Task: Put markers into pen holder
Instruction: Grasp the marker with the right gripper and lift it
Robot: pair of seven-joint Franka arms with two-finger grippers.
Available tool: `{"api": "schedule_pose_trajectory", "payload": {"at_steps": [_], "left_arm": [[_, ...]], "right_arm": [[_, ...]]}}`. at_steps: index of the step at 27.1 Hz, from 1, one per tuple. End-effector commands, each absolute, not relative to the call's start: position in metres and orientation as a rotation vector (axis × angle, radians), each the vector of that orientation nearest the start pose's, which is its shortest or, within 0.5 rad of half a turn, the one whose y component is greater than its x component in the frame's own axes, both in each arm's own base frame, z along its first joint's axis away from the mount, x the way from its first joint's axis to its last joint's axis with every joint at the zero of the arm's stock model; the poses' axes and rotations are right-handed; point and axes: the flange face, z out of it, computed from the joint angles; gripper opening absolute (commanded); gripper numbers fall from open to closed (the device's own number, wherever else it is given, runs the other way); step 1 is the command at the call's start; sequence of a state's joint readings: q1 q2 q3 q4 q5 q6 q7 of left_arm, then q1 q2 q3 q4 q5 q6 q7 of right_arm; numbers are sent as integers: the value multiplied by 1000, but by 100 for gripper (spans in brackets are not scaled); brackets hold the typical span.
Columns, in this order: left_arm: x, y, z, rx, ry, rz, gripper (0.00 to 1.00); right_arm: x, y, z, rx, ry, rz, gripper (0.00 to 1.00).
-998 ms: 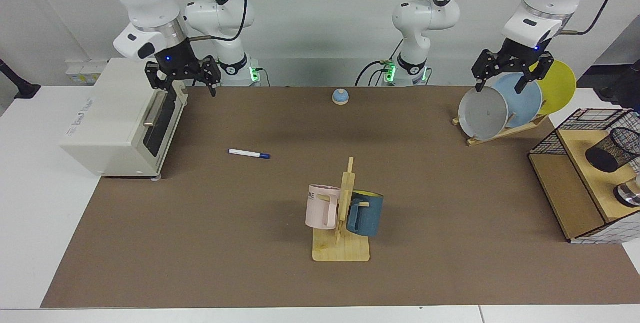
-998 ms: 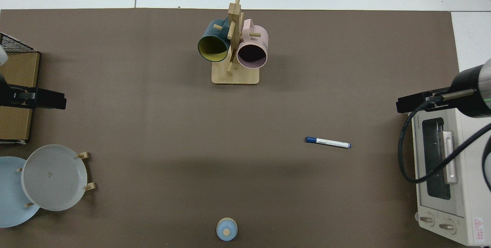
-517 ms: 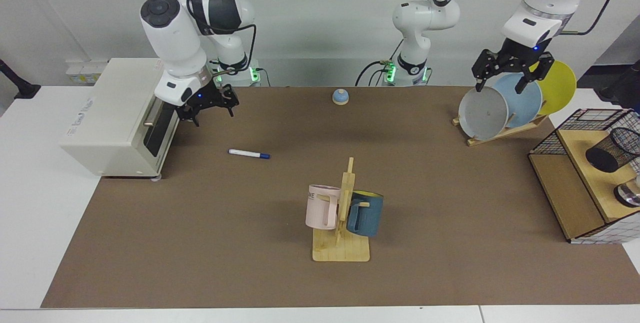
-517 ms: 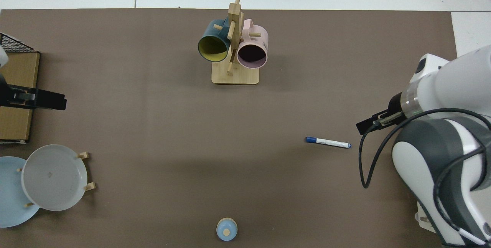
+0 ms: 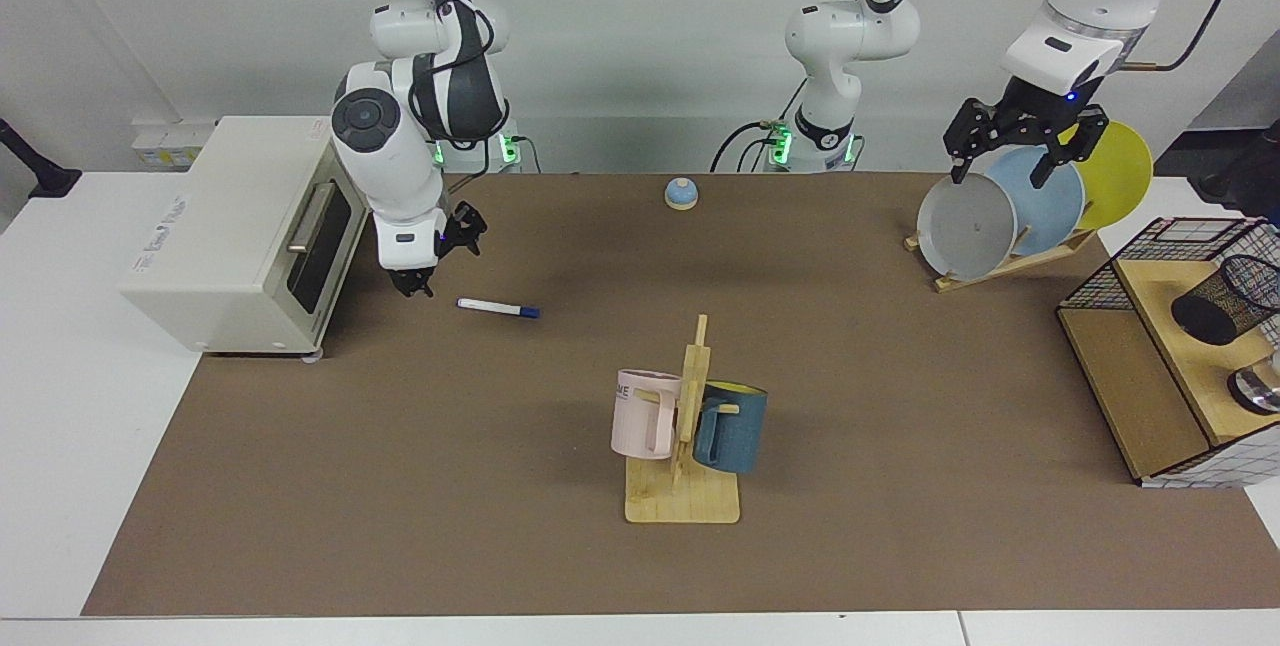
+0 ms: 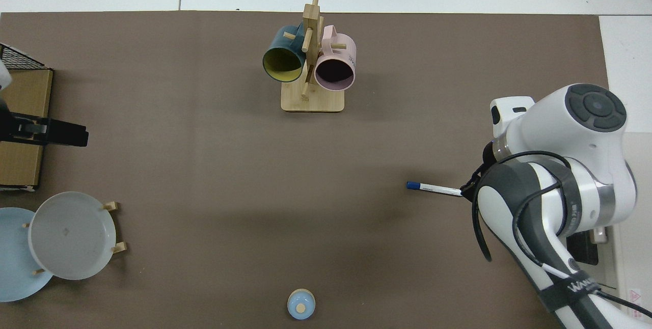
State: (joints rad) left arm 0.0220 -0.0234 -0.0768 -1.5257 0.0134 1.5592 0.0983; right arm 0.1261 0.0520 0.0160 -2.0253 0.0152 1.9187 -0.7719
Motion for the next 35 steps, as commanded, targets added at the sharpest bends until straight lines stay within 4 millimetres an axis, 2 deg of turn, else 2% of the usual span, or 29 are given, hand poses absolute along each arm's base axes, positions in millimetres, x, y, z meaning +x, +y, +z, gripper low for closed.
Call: {"api": "schedule_pose_trajectory", "payload": {"at_steps": [1, 4, 6, 12, 23, 25, 28, 31, 35], "left_arm": [[539, -29, 657, -3120, 256, -98, 100], [539, -29, 656, -3120, 256, -95, 100], [539, -29, 655, -3120, 256, -96, 100], [539, -28, 654, -3120, 254, -95, 100], [539, -30, 652, -3120, 261, -86, 100], [539, -31, 651, -3120, 261, -84, 100], [539, -32, 651, -3120, 266, -81, 100], [539, -32, 651, -3120, 266, -81, 100], [539, -33, 651, -3120, 268, -81, 100]], "right_arm": [[538, 86, 382, -2567, -1668, 210, 100], [538, 89, 362, -2507, -1765, 219, 100], [534, 98, 351, -2486, -1807, 206, 100], [525, 98, 319, -2498, -1822, 161, 100], [509, 85, 296, -2484, -1906, 234, 96], [506, 85, 293, -2480, -1909, 242, 90], [503, 80, 292, -2483, -1899, 250, 73], [499, 74, 289, -2488, -1883, 260, 48], [499, 71, 288, -2477, -1892, 266, 23]]}}
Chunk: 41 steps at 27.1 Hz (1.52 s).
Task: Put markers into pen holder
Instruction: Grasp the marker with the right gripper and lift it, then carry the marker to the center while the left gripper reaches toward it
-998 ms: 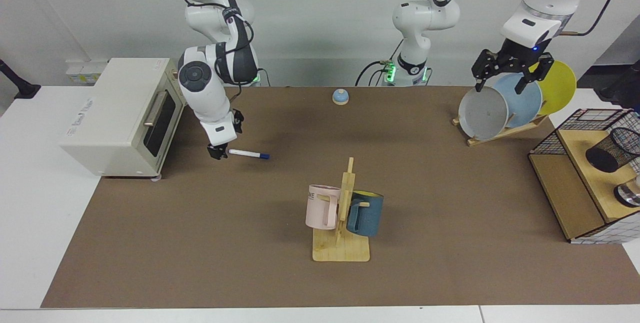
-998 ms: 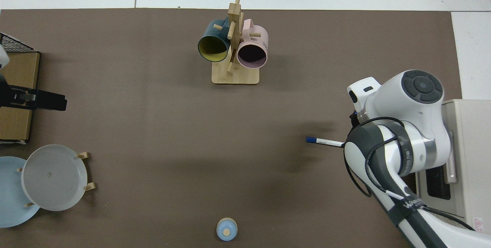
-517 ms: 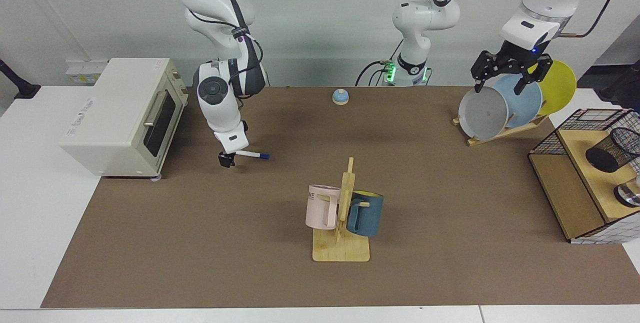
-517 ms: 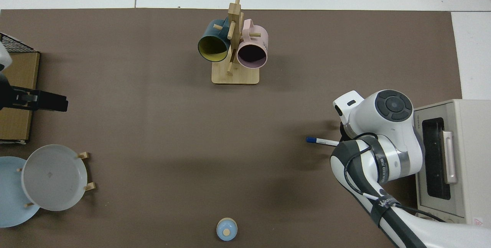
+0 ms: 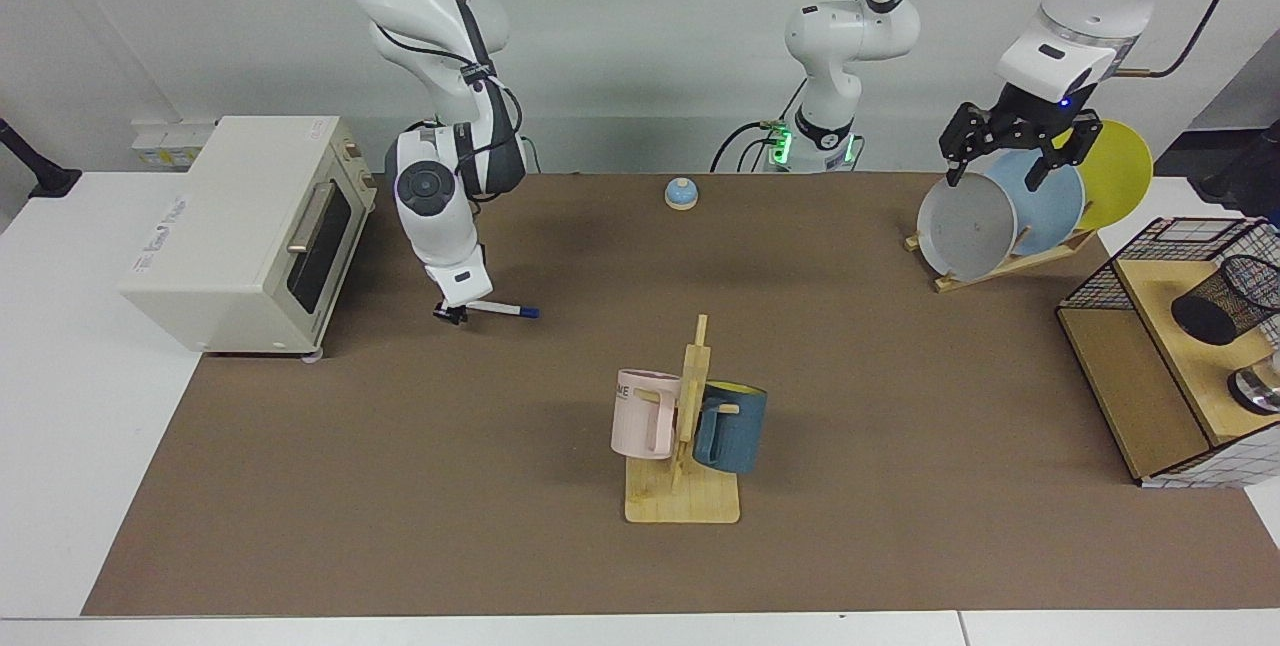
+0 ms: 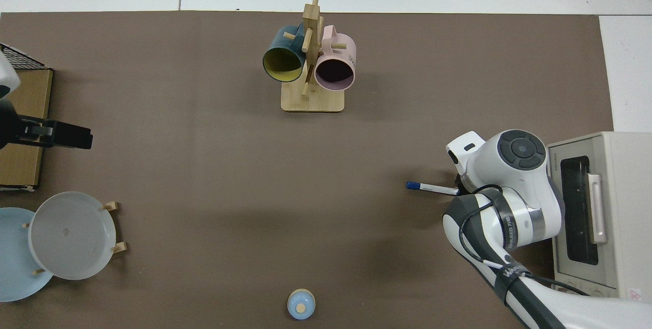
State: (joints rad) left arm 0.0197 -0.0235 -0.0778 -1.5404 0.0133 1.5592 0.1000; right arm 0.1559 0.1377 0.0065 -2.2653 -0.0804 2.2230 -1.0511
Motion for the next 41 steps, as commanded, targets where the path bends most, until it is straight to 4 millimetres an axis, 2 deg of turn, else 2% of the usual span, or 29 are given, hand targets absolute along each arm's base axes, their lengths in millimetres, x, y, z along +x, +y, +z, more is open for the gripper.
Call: {"api": "schedule_pose_trajectory", "payload": {"at_steps": [1, 4, 12, 17, 20, 25, 29, 32, 35, 41], "left_arm": [[539, -33, 651, -3120, 269, -81, 100], [538, -34, 651, -3119, 271, -84, 100], [539, -31, 650, -3119, 288, -79, 100], [538, -28, 651, -3118, 305, -81, 100], [538, -29, 651, -3118, 305, -83, 100], [539, -34, 651, -3126, 315, -89, 100], [539, -36, 650, -3153, 311, -89, 100], [538, -43, 649, -3152, 321, -89, 100], [539, -46, 643, -3169, 317, -80, 100], [537, -59, 638, -3189, 321, -101, 100]], "right_arm": [[499, 71, 288, -2475, -1894, 266, 16], [499, 67, 288, -2479, -1888, 264, 0], [505, 69, 289, -2488, -1881, 252, 0], [523, 84, 309, -2535, -1831, 179, 0], [531, 102, 320, -2561, -1807, 138, 0], [535, 147, 338, -2570, -1737, 62, 0], [537, 176, 353, -2605, -1662, 40, 0], [536, 200, 366, -2596, -1665, 30, 0], [532, 215, 376, -2599, -1663, 21, 0], [524, 257, 393, -2549, -1744, -35, 0]]}}
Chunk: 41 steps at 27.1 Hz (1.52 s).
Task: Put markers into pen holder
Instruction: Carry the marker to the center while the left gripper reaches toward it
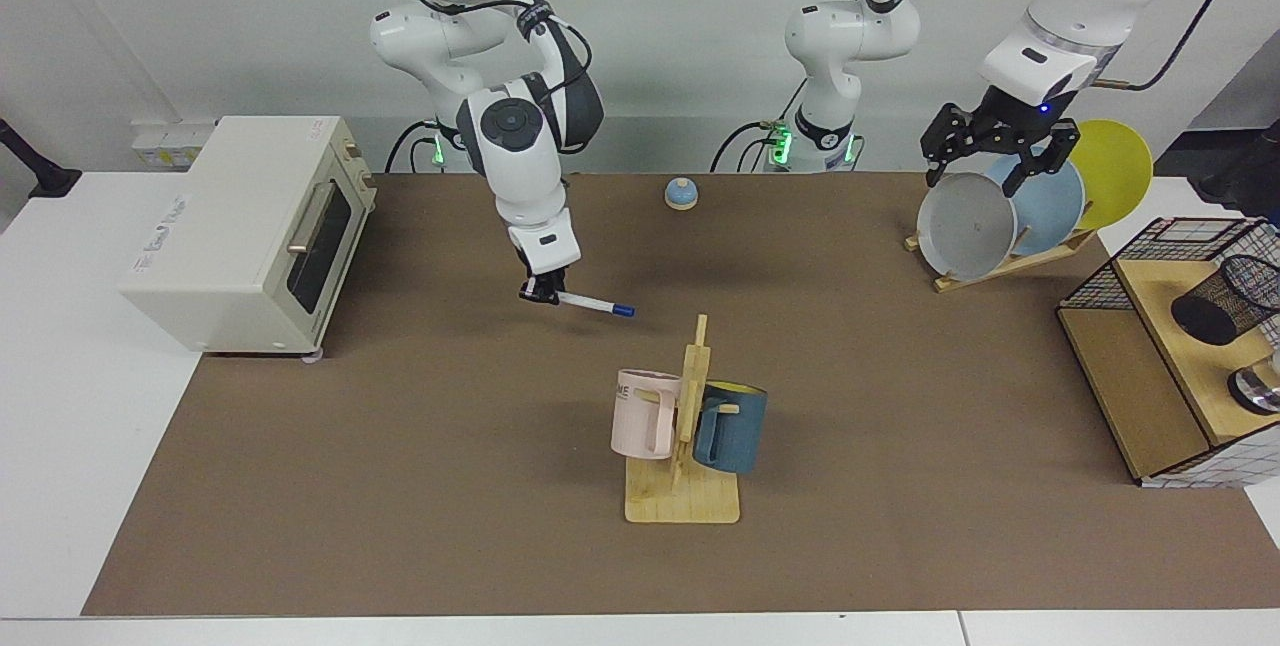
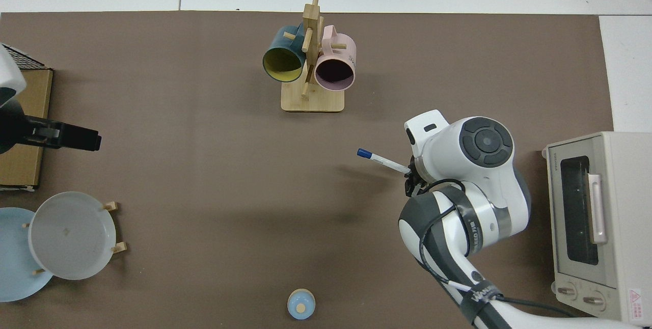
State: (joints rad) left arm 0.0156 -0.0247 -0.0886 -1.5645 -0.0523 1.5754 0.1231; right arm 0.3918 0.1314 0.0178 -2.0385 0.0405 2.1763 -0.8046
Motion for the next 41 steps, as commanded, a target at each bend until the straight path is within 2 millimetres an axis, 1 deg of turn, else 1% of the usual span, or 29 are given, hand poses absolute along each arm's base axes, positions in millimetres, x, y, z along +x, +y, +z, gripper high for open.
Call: {"api": "schedule_pose_trajectory", "payload": {"at_steps": [1, 4, 6, 10, 13, 15, 17, 19, 22, 24, 26, 27, 28, 31, 34, 37, 39, 41], "left_arm": [[537, -67, 638, -3185, 348, -108, 100], [538, -70, 639, -3188, 369, -131, 100], [538, -79, 639, -3197, 409, -134, 100], [532, -107, 640, -3164, 608, -140, 100], [531, -117, 639, -3125, 769, -144, 100], [528, -126, 640, -3080, 918, -150, 100], [527, -132, 640, -3023, 1078, -154, 100], [525, -137, 640, -2931, 1282, -154, 100], [522, -148, 641, -2730, 1632, -169, 100], [522, -149, 641, -2579, 1842, -172, 100], [522, -151, 640, -2439, 2013, -175, 100], [521, -153, 640, -2371, 2086, -177, 100], [520, -160, 641, -2297, 2159, -186, 100], [519, -169, 642, -2182, 2251, -207, 100], [514, -182, 642, -2111, 2313, -207, 100], [512, -184, 636, -2042, 2375, -196, 100], [507, -189, 633, -2000, 2404, -196, 100], [503, -190, 629, -1983, 2416, -188, 100]], "right_arm": [[522, 262, 394, -2548, -1747, -37, 0], [522, 269, 399, -2552, -1742, -54, 0], [521, 275, 404, -2556, -1735, -68, 0], [519, 288, 415, -2564, -1724, -101, 0], [518, 298, 427, -2558, -1731, -131, 0], [515, 308, 434, -2546, -1747, -144, 0], [516, 311, 440, -2544, -1751, -149, 0], [516, 315, 446, -2538, -1759, -163, 0], [511, 330, 456, -2513, -1789, -192, 0], [507, 343, 460, -2493, -1811, -208, 0], [502, 350, 461, -2476, -1808, -210, 0], [499, 354, 463, -2463, -1776, -214, 0], [496, 361, 465, -2445, -1745, -217, 0], [489, 380, 480, -2399, -1709, -259, 0], [481, 392, 484, -2374, -1729, -264, 0], [477, 396, 488, -2365, -1691, -270, 0], [471, 403, 489, -2345, -1685, -267, 0], [466, 409, 490, -2333, -1698, -267, 0]]}}
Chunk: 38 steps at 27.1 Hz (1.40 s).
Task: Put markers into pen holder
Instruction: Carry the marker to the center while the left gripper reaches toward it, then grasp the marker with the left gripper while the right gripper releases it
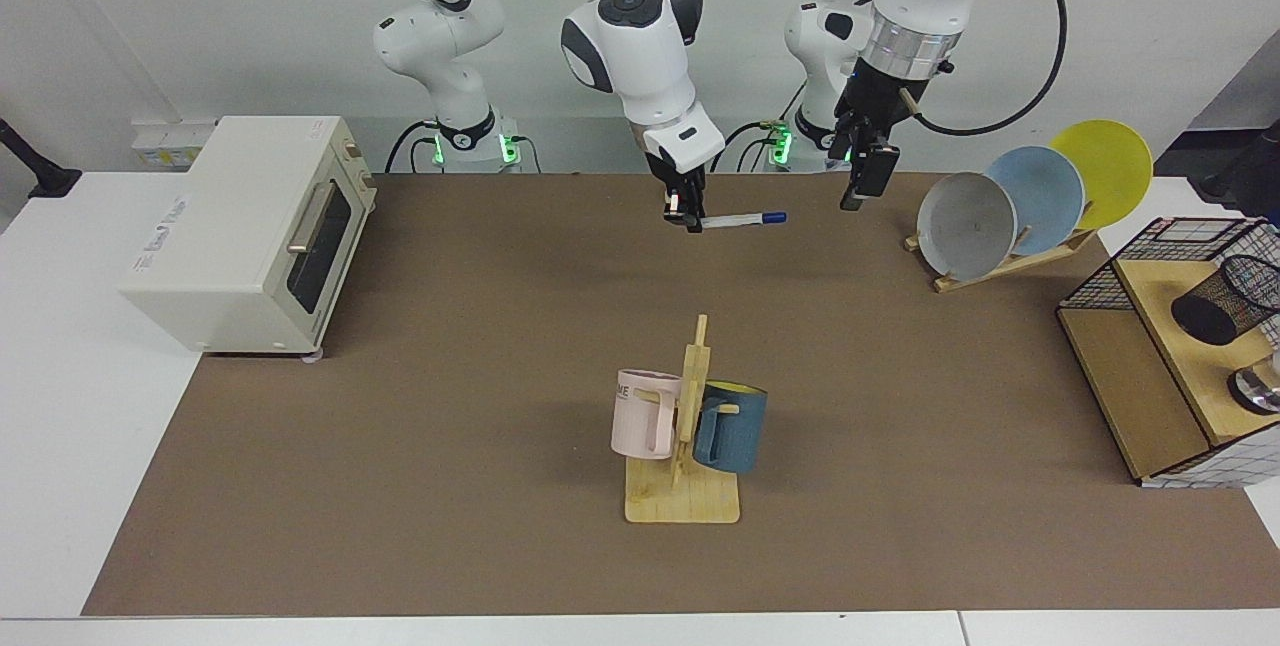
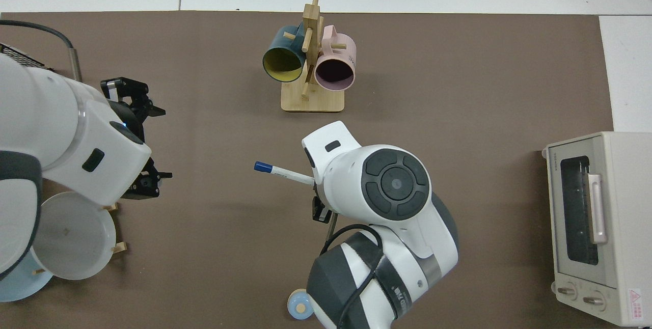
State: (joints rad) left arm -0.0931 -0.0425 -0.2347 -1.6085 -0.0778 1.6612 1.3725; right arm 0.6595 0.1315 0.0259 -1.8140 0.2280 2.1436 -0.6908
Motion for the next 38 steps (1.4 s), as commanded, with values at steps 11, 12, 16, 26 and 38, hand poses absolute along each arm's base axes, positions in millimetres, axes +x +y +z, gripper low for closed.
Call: {"api": "schedule_pose_trajectory", "payload": {"at_steps": [11, 12, 16, 26, 38], "left_arm": [[481, -214, 592, -1949, 2484, -93, 100], [480, -216, 588, -1949, 2490, -80, 100], [473, -225, 580, -1953, 2501, -57, 97], [468, -231, 577, -2022, 2450, -37, 57], [468, -228, 574, -2032, 2420, -15, 16]], "right_arm": [[473, 417, 520, -2331, -1673, -348, 0], [474, 416, 520, -2334, -1668, -352, 0], [476, 415, 520, -2344, -1652, -351, 0], [478, 413, 520, -2347, -1644, -352, 0], [477, 414, 520, -2345, -1644, -351, 0]]}}
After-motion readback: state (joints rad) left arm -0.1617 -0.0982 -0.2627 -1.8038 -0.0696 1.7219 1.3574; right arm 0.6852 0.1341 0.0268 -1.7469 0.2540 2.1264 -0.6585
